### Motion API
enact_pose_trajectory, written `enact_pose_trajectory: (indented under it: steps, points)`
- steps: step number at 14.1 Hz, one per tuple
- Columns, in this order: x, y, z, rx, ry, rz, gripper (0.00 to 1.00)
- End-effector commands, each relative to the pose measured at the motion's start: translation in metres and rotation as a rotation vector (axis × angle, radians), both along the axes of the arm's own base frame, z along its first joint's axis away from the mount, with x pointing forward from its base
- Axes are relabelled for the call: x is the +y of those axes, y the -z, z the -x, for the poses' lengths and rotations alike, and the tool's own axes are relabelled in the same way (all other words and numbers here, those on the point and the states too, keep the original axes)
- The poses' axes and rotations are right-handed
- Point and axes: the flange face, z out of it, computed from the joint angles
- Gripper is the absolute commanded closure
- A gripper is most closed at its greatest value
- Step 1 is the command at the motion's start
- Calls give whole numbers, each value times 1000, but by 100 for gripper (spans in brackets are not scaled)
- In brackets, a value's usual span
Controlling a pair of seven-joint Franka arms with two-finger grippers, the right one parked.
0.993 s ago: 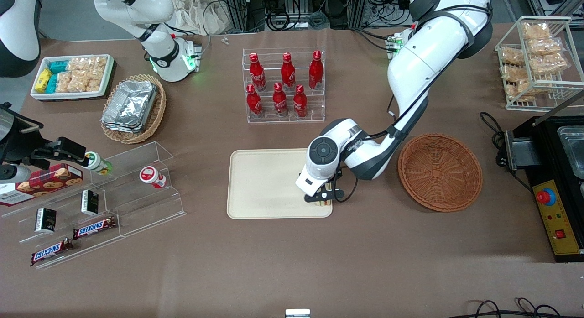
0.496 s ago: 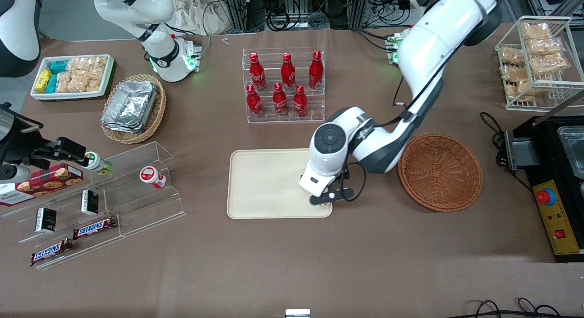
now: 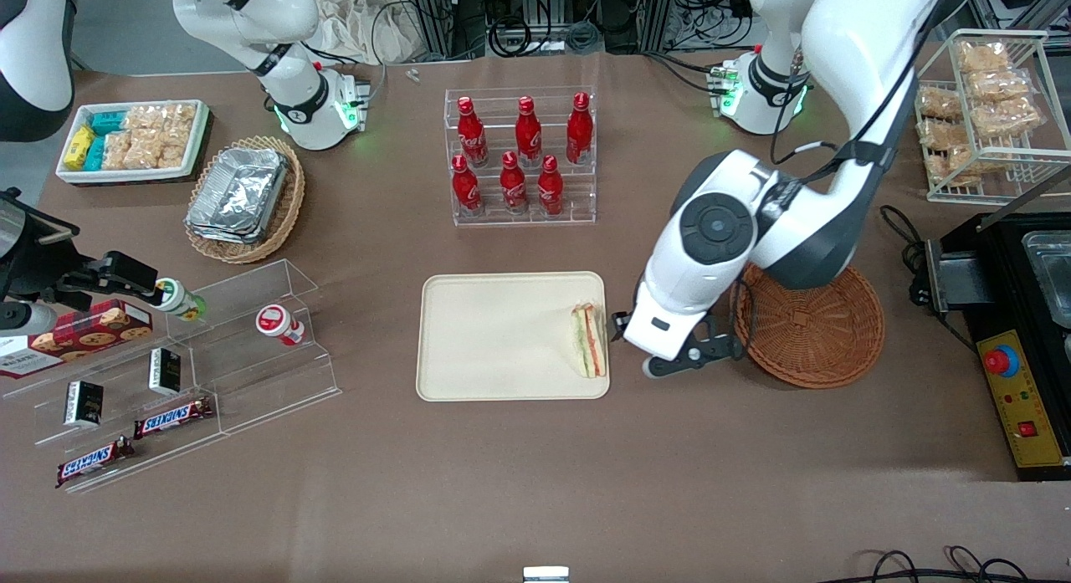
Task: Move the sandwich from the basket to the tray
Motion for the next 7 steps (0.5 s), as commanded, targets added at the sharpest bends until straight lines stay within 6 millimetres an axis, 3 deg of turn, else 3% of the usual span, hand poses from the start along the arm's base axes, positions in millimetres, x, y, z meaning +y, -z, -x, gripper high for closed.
enact_pose_trajectory:
  steps: [1, 5, 7]
  points:
    - [24, -28, 11, 27, 47, -23, 0]
    - [85, -67, 17, 67, 101, -74, 0]
    - [138, -84, 21, 79, 145, -35, 0]
